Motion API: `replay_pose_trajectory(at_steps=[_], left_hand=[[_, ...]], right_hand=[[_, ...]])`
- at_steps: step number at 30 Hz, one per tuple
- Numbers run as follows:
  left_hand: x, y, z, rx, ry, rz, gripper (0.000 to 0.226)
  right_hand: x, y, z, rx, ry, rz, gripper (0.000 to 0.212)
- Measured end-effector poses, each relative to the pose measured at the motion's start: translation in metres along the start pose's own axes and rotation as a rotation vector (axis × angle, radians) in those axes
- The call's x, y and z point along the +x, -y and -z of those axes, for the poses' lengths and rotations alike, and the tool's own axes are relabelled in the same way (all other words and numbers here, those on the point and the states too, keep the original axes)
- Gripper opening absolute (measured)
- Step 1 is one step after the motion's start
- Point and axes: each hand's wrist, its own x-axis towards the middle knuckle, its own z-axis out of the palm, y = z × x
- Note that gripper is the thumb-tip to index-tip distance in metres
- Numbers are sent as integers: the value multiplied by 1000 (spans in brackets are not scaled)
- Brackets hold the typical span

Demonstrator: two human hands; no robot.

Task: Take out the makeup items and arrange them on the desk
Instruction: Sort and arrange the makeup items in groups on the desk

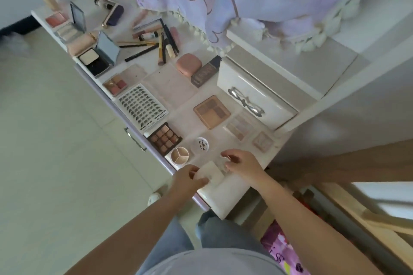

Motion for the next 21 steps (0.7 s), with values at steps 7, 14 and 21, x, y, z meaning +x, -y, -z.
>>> replay_pose_trajectory(at_steps=[7, 14, 21], left_hand=[[-4, 3, -6, 40, -176, -7, 18], [0, 2, -6, 79, -276, -24, 27], [-7, -4, -6, 265, -344, -87, 36]], right_hand=[[5, -3, -2, -147, -37, 126, 28], [3, 0, -6, -180, -102, 198, 27], [-8, -17, 31, -455, -455, 271, 23]])
